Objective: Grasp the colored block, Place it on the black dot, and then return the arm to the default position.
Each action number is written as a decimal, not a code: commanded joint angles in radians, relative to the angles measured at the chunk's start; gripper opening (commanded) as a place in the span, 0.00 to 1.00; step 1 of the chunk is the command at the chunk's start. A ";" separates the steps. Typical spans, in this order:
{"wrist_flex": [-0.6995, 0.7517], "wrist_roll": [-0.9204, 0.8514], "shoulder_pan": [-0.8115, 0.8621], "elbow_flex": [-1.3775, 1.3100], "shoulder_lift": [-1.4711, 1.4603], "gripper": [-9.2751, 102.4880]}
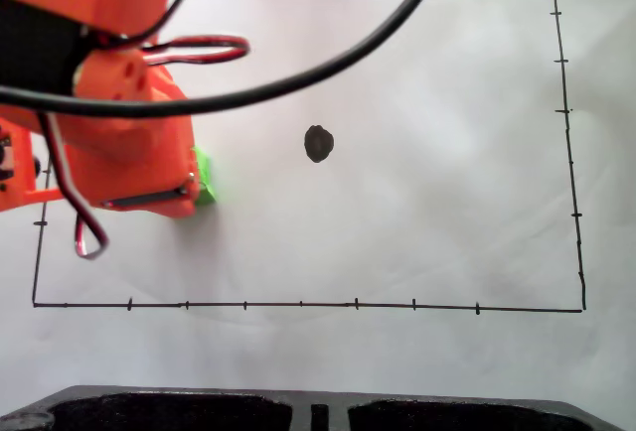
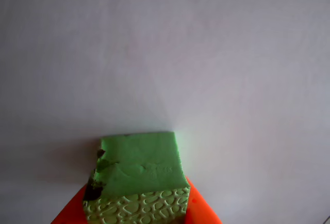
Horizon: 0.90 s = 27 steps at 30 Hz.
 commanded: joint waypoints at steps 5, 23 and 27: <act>0.071 0.120 -0.017 0.011 0.186 0.15; 0.150 0.333 -0.238 0.207 0.426 0.10; 0.149 0.402 -0.298 0.219 0.436 0.10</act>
